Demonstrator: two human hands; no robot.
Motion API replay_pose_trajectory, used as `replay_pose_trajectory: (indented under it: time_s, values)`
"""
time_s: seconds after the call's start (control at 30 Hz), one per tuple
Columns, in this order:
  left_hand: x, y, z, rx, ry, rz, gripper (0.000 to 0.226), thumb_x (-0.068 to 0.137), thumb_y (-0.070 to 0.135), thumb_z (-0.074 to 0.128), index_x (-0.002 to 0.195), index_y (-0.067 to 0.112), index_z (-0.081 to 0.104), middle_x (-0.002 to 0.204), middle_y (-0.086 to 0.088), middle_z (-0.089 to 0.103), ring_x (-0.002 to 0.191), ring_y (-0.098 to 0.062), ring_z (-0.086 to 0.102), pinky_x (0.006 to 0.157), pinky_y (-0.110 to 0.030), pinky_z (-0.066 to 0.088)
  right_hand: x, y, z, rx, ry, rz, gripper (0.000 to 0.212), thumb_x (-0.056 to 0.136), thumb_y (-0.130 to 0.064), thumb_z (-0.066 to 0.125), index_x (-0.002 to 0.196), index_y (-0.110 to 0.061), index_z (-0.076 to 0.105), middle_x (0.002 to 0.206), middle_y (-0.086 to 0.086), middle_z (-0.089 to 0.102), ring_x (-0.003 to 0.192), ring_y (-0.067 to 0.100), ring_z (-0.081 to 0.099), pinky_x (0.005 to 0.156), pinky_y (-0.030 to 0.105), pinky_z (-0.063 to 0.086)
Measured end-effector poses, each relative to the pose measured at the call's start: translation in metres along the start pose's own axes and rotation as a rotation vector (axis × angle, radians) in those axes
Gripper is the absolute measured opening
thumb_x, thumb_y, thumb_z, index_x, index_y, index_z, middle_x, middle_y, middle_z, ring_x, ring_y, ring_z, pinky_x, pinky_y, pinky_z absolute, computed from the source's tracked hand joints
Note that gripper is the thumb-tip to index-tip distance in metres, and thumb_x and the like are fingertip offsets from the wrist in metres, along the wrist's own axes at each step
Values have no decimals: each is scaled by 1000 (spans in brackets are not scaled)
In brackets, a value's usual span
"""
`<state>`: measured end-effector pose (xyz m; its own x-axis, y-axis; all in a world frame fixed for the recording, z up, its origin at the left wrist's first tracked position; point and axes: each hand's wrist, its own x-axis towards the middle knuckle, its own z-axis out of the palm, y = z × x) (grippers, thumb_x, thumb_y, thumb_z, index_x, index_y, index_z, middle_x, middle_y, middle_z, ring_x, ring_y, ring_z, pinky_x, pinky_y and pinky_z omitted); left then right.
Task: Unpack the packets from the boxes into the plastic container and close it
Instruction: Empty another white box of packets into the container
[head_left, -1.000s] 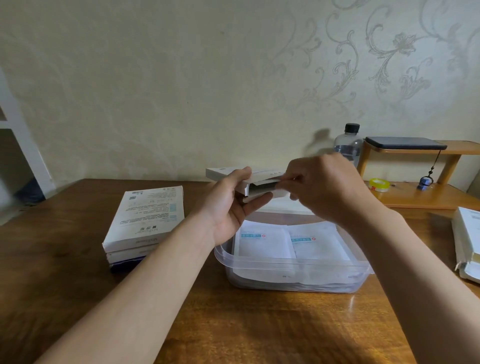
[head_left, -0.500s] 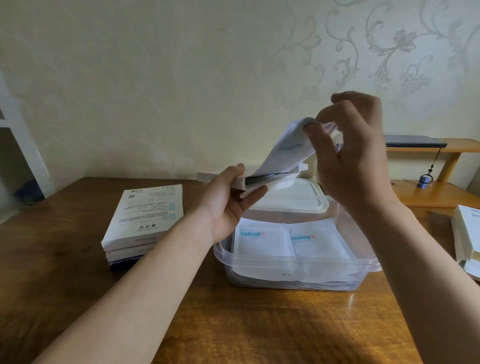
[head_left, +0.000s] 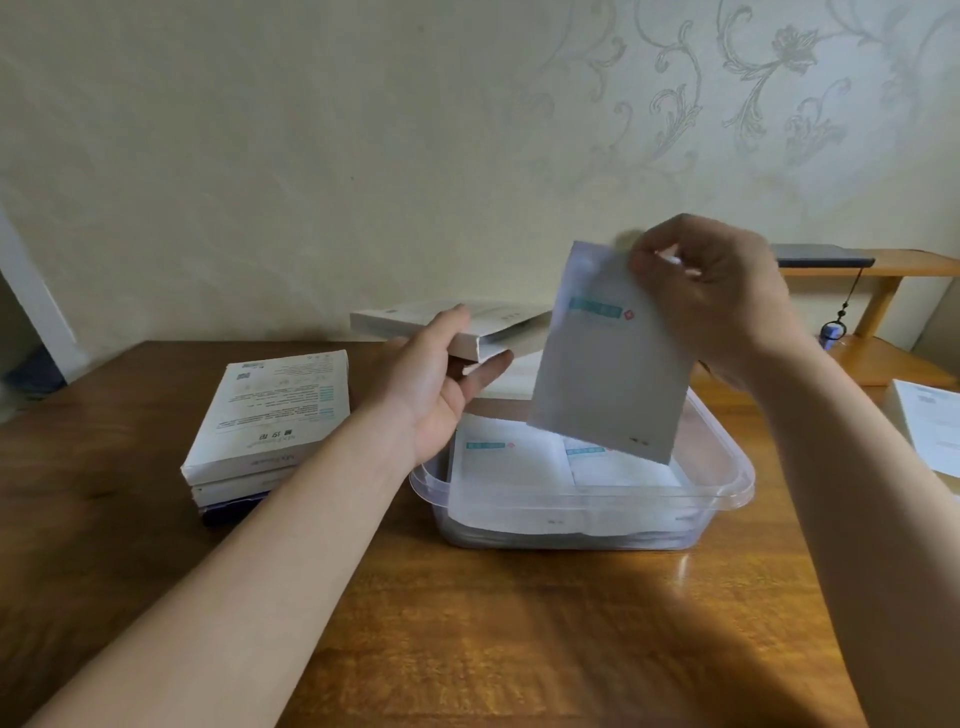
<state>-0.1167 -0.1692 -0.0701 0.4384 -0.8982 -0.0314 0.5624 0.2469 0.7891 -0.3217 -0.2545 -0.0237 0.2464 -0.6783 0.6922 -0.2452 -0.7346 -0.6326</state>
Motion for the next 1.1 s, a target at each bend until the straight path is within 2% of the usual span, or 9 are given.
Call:
replay_pose_trajectory:
  time_s: [0.13, 0.2, 0.33, 0.5, 0.63, 0.77, 0.9, 1.0, 1.1]
  values:
    - [5, -1, -3, 17, 25, -19, 28, 93, 7, 71, 116, -3, 58, 123, -27, 60, 122, -34, 63, 69, -39, 63, -7, 12, 2, 32, -211, 124, 23, 95, -13, 63, 75, -25, 66, 65, -4, 54, 60, 9, 46, 57, 23, 36]
    - [7, -2, -5, 3, 41, -11, 35, 93, 8, 72, 123, -4, 58, 135, -28, 57, 128, -36, 59, 70, -39, 63, -10, 14, 2, 80, -275, 167, 22, 95, -12, 64, 76, -21, 66, 64, -3, 54, 60, 10, 47, 55, 22, 37]
    - [7, -2, -4, 9, 44, -1, 31, 94, 9, 70, 120, -5, 60, 138, -27, 58, 122, -36, 64, 69, -37, 63, -14, 21, 5, 24, -381, 213, 19, 96, -11, 63, 78, -18, 67, 63, -1, 58, 51, 4, 49, 51, 16, 43]
    - [9, -3, -6, 11, 63, 8, 33, 94, 9, 71, 121, -4, 60, 125, -22, 63, 123, -36, 63, 69, -38, 63, -13, 28, 6, -280, -475, 217, 9, 91, -21, 69, 84, -27, 70, 64, -4, 58, 48, 2, 47, 49, 15, 41]
    - [9, -3, -5, 20, 82, 21, 37, 93, 9, 71, 125, -5, 59, 132, -26, 63, 116, -34, 68, 71, -39, 63, -11, 24, 6, -511, -557, 238, 20, 84, -21, 77, 100, -30, 70, 78, -10, 63, 70, 10, 59, 61, 25, 42]
    - [7, -3, -3, 30, 85, 29, 26, 95, 10, 69, 116, -3, 60, 133, -26, 62, 113, -35, 69, 71, -38, 63, -13, 13, 11, -779, -594, 154, 36, 81, -19, 80, 114, -18, 66, 102, 1, 63, 90, 21, 55, 74, 29, 41]
    - [7, -3, -3, 28, 82, 29, 18, 94, 9, 69, 108, 1, 61, 128, -23, 64, 118, -34, 66, 71, -39, 63, -19, -8, 15, -774, -801, 202, 44, 80, -28, 81, 121, -21, 65, 119, -1, 65, 105, 22, 59, 86, 32, 44]
    - [7, -4, -3, 44, 75, 34, 17, 94, 8, 69, 108, 2, 62, 130, -25, 62, 121, -34, 65, 71, -38, 63, -26, -14, 27, -867, -1062, 214, 79, 78, -49, 77, 147, -30, 43, 147, -7, 48, 135, 21, 46, 111, 41, 36]
    - [9, -5, -4, 48, 73, 34, 17, 94, 8, 69, 108, 1, 62, 130, -26, 61, 125, -35, 62, 71, -39, 63, -31, -8, 40, -959, -1220, 194, 96, 79, -62, 70, 157, -34, 21, 160, -6, 30, 146, 23, 31, 119, 45, 26]
